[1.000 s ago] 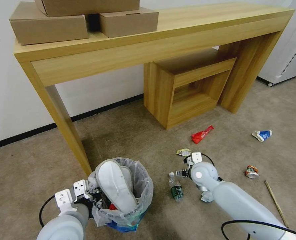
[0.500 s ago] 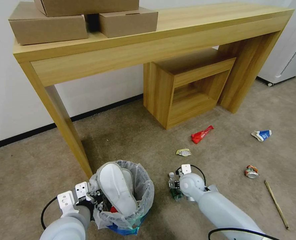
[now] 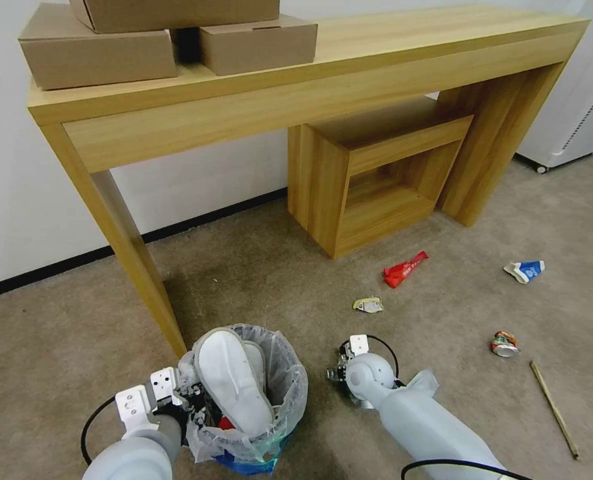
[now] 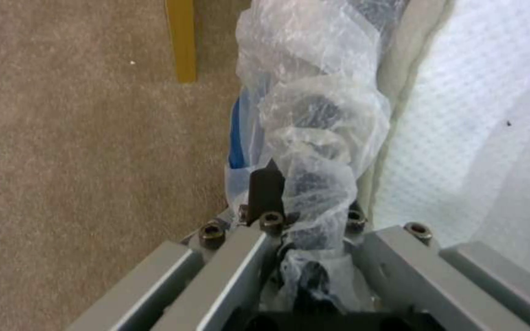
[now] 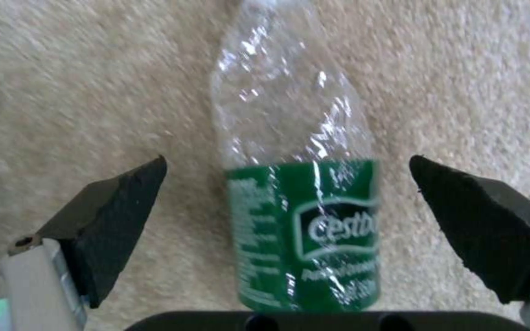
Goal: Pick up the trash bin and place the garbage on the floor into it.
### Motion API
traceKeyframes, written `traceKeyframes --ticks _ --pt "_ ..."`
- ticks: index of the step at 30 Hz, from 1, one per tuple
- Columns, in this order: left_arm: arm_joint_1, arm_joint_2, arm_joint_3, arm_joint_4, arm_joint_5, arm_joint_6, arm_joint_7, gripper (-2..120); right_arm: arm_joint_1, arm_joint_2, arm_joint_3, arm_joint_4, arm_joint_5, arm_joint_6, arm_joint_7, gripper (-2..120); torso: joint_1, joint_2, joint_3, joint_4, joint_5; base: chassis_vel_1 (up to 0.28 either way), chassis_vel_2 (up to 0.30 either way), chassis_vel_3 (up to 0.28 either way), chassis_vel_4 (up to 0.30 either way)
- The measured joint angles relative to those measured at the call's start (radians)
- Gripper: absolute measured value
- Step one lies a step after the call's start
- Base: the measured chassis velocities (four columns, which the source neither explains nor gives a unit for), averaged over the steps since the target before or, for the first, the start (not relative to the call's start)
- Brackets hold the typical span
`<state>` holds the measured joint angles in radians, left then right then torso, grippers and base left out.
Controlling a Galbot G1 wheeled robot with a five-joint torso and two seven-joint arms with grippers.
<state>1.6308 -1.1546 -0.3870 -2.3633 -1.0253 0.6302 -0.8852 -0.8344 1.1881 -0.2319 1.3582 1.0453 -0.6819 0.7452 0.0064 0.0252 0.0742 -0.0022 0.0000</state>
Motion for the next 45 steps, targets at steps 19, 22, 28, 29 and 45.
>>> traceKeyframes --ticks 19,22,28,29,45 --pt "-0.003 0.009 0.013 0.011 0.002 -0.003 -0.001 0 0.013 0.059 -0.005 -0.115 -0.076 0.05 -0.05 100 0.0 0.0 0.0 0.0001 0.0 0.0 0.0 0.0 0.0" --pt "-0.003 0.014 0.013 0.01 -0.002 -0.004 -0.002 0 0.005 0.062 -0.007 -0.121 -0.085 0.058 -0.045 91 0.0 0.0 0.0 0.0 0.0 0.0 0.0 0.0 0.0" --pt "-0.003 0.021 0.02 0.009 -0.004 -0.005 -0.003 0 -0.009 0.07 -0.004 -0.12 -0.094 0.074 -0.045 75 0.0 0.001 -0.001 0.0001 -0.0001 0.0 0.0 0.0 0.0" --pt "-0.004 0.021 0.022 0.009 -0.004 -0.005 -0.004 0 -0.011 0.07 -0.003 -0.12 -0.095 0.076 -0.045 71 0.0 0.001 -0.001 0.0003 -0.0001 0.0 0.0 0.0 0.0" --pt "-0.007 0.03 0.028 0.009 -0.006 -0.007 -0.009 0 -0.053 0.03 0.031 -0.068 -0.1 0.103 -0.033 41 0.0 0.0 0.0 0.0004 -0.0002 0.0 0.0 0.0 0.0"
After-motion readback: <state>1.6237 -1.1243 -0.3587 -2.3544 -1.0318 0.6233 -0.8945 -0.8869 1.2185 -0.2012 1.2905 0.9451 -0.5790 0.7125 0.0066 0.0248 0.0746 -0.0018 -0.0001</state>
